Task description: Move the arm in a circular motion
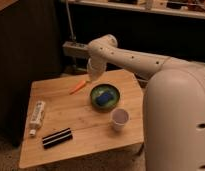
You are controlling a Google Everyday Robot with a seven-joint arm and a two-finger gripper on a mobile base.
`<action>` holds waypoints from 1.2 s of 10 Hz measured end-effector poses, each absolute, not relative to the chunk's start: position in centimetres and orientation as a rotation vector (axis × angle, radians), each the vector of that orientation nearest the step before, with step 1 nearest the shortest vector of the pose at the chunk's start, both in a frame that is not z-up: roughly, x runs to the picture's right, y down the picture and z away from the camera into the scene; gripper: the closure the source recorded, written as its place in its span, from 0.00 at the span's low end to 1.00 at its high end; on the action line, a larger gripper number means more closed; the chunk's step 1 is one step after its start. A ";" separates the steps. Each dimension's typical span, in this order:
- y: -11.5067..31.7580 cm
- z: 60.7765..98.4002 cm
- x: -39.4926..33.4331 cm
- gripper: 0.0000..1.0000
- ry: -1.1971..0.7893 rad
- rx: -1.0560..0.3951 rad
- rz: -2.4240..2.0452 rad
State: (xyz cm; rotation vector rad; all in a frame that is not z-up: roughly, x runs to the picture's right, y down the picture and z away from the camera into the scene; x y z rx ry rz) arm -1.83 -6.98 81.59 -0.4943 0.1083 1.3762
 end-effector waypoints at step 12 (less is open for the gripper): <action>9.6 68.2 12.9 1.00 0.115 -0.510 1.501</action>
